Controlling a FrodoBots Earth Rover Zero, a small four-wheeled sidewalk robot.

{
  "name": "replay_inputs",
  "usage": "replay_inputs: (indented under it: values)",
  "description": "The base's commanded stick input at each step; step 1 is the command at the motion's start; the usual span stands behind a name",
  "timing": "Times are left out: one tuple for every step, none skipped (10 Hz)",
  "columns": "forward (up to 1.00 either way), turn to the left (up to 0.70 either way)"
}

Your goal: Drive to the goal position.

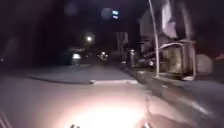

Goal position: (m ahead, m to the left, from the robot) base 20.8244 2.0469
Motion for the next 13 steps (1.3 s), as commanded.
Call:
replay_inputs:
  values:
    - [0.70,0.00]
    - [0.70,0.00]
    - [0.70,0.00]
    - [0.70,0.00]
    - [0.70,0.00]
    - [0.70,0.00]
    - [0.70,0.00]
    - [0.70,0.00]
    - [0.70,0.00]
    - [0.70,0.00]
    - [0.70,0.00]
    - [0.70,0.00]
    - [0.70,0.00]
